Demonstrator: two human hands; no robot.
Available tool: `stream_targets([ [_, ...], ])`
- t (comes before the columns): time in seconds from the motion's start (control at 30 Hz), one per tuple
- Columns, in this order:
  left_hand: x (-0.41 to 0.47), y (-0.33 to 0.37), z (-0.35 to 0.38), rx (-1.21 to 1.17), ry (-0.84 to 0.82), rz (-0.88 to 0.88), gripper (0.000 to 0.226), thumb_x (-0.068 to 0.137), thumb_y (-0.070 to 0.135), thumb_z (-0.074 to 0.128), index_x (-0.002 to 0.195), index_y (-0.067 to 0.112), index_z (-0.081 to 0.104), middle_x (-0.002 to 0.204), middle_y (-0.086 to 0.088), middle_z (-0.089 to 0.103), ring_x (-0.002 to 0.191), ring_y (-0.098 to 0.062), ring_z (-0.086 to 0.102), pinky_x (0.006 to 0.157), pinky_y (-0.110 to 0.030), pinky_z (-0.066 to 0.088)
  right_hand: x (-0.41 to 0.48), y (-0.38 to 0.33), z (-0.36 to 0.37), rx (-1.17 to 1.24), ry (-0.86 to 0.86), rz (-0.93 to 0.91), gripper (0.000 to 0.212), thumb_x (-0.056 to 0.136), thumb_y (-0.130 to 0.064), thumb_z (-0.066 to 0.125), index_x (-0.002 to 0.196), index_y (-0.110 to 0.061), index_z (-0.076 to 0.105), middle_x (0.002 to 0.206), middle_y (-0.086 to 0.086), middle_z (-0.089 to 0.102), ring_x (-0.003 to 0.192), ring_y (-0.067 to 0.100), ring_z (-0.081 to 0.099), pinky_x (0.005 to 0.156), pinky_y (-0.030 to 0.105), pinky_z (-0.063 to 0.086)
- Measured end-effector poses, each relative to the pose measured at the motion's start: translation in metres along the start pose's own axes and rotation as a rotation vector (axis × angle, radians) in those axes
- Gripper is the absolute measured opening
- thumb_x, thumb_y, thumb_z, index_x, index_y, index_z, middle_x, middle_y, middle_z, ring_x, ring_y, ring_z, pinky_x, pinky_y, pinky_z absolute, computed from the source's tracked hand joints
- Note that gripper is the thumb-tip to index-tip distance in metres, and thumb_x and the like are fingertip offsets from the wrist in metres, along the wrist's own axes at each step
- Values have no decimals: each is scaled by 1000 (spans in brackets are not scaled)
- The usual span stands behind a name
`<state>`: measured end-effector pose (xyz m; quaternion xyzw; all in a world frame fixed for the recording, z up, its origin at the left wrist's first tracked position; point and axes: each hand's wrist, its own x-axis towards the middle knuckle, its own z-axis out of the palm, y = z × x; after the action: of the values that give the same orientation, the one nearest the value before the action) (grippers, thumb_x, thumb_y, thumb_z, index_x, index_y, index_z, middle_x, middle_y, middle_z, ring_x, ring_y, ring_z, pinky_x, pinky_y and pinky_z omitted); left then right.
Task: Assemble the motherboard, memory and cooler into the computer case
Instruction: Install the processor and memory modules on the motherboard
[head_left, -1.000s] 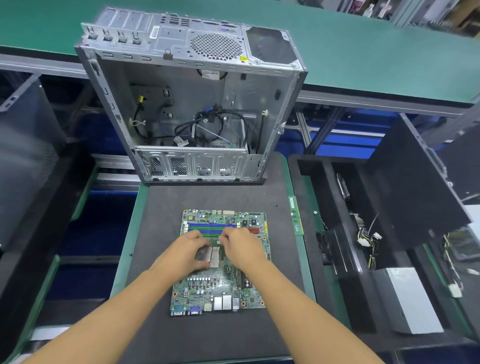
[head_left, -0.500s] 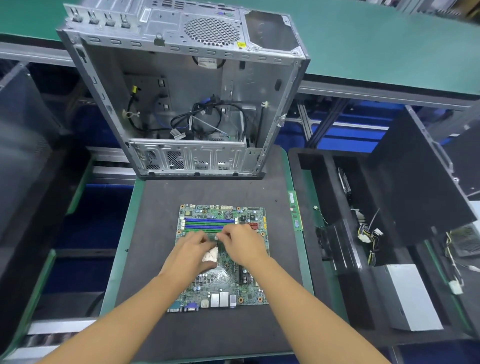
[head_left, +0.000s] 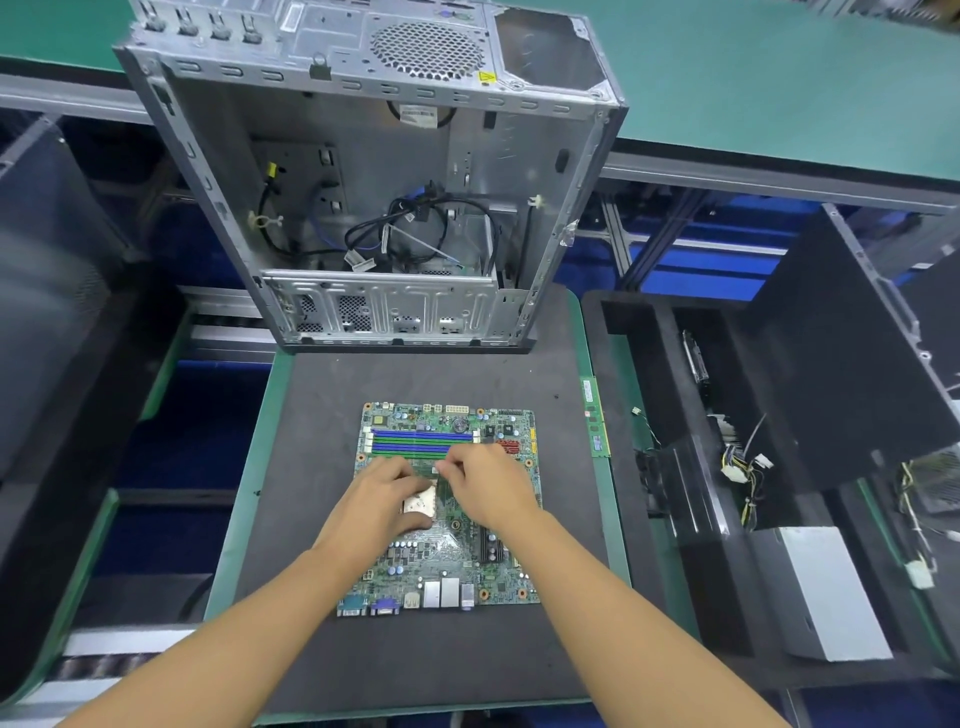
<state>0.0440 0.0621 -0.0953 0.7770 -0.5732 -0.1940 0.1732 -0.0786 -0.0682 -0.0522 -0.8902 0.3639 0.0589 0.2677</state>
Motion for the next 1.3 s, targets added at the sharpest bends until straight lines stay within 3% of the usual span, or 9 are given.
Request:
stream_targets([
  [0.63, 1, 0, 4, -40, 15, -33, 52, 73, 40, 81, 116, 12, 72, 103, 4, 57, 101, -17, 49, 92, -26, 41, -2, -3, -2, -11, -20, 9, 30, 106, -38, 46, 103, -18, 68, 98, 6, 71, 96, 29, 61, 68, 32, 40],
  [0.9, 2, 2, 2, -13, -11, -28, 50, 76, 40, 80, 119, 16, 68, 108, 7, 56, 105, -15, 49, 95, -25, 41, -1, -4, -3, 6, -35, 28, 29, 106, -38, 47, 99, -18, 67, 81, -3, 57, 88, 25, 57, 65, 32, 41],
  [1.03, -3, 1, 2, -66, 30, -87, 49, 77, 43, 79, 118, 20, 66, 109, 9, 56, 106, -11, 50, 96, -24, 42, -2, -4, -5, 44, -33, 41, 26, 105, -41, 51, 110, -22, 67, 97, -2, 70, 89, 20, 60, 68, 32, 47],
  [1.17, -2, 6, 1, -60, 35, -188, 51, 78, 52, 75, 115, 18, 63, 106, 8, 57, 102, -11, 50, 90, -24, 42, -3, -5, -5, 48, -38, 35, 24, 104, -42, 51, 109, -22, 64, 98, -1, 71, 96, 21, 60, 67, 32, 43],
  [1.3, 6, 24, 0, 212, 8, -327, 59, 78, 76, 55, 108, 25, 53, 102, 12, 62, 100, -14, 55, 84, -31, 37, -3, -6, -7, 42, -46, 31, 20, 104, -39, 53, 109, -23, 64, 101, 0, 71, 96, 22, 62, 72, 33, 50],
])
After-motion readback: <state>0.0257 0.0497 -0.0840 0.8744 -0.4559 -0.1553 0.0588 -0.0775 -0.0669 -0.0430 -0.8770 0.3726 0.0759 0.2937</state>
